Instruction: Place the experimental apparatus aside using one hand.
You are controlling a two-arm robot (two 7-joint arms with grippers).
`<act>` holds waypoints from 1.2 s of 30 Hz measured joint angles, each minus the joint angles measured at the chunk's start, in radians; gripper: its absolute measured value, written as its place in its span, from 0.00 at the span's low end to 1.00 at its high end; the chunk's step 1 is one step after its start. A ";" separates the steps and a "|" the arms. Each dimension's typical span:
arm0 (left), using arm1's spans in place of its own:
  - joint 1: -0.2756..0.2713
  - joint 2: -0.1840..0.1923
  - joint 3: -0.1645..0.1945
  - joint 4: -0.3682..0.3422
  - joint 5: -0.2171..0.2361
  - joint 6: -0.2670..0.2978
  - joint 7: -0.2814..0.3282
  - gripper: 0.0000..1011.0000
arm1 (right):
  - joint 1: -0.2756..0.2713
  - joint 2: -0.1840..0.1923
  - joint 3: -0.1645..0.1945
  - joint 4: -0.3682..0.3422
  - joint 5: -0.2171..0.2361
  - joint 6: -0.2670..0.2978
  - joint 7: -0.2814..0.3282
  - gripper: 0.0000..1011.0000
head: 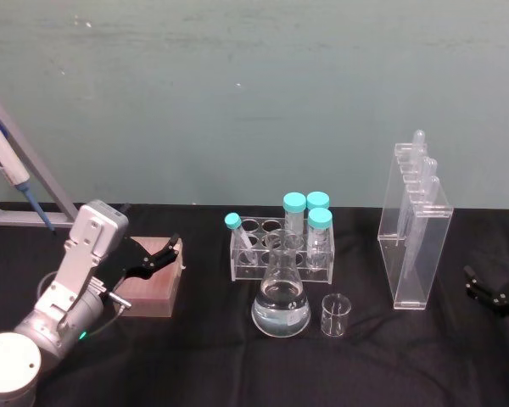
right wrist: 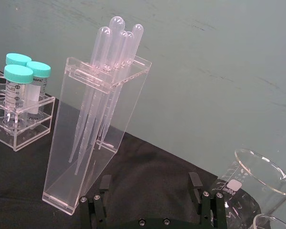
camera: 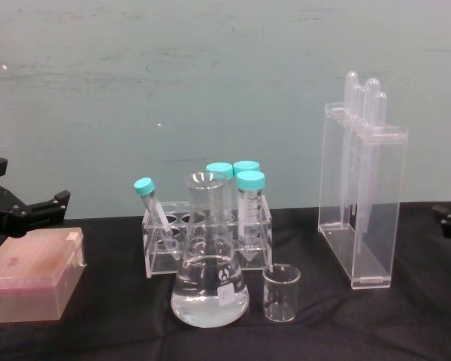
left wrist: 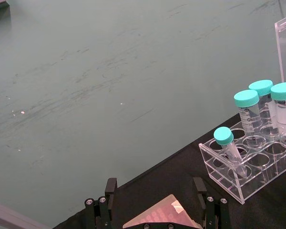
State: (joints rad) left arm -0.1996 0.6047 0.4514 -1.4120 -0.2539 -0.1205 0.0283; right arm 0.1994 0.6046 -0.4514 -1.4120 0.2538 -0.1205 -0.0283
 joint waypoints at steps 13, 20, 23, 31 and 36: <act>0.000 0.000 0.000 0.000 0.000 0.000 0.000 0.99 | -0.037 -0.018 0.040 -0.042 -0.019 0.029 -0.053 1.00; 0.000 0.000 0.000 0.000 0.000 0.000 0.000 0.99 | -0.081 -0.027 0.077 -0.093 -0.022 0.043 -0.080 1.00; 0.000 0.000 0.000 0.000 0.000 0.000 0.000 0.99 | -0.094 -0.029 0.088 -0.109 -0.023 0.043 -0.083 1.00; 0.000 0.000 0.000 0.000 0.000 0.000 0.000 0.99 | -0.128 -0.040 0.114 -0.162 -0.038 0.028 -0.087 1.00; 0.000 0.000 0.000 0.000 0.000 0.000 0.000 0.99 | -0.137 -0.051 0.121 -0.191 -0.038 0.016 -0.062 1.00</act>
State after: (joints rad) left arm -0.1995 0.6047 0.4514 -1.4119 -0.2539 -0.1205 0.0283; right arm 0.0620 0.5539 -0.3305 -1.6028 0.2160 -0.1041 -0.0902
